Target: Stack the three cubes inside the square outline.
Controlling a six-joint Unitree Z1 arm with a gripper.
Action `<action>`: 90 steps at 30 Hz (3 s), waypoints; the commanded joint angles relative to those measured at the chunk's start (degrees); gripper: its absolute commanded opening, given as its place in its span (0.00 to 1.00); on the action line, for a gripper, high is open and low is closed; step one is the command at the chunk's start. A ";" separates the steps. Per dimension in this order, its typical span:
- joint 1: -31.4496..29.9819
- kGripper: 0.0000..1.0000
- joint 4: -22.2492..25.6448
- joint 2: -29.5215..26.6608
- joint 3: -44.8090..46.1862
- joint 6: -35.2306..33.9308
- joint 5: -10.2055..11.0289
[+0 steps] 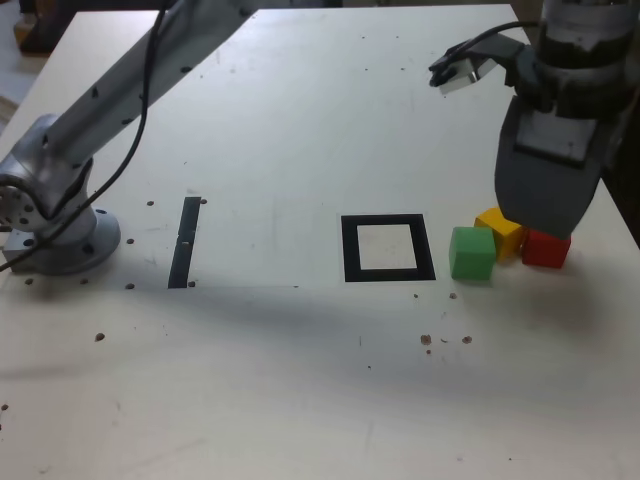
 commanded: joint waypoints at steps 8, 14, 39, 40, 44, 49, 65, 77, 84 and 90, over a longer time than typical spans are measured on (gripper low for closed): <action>-0.50 1.00 0.79 4.00 -6.21 -4.04 -0.55; -0.58 1.00 0.79 5.70 -6.92 -6.36 1.54; 3.19 1.00 0.74 11.98 -11.76 -11.13 -4.56; 3.35 1.00 0.74 12.03 -11.75 -11.12 -4.56; 3.88 1.00 0.74 12.20 -11.84 -11.10 -3.96; 4.24 1.00 0.77 12.37 -11.74 -11.11 -2.93; 5.26 0.99 0.80 12.62 -11.46 -11.09 -4.43; 6.14 0.90 0.83 12.76 -10.92 -11.24 -5.28; 6.19 0.86 0.88 12.93 -10.55 -11.23 -5.93; 6.19 0.84 0.89 13.15 -10.48 -11.16 -6.16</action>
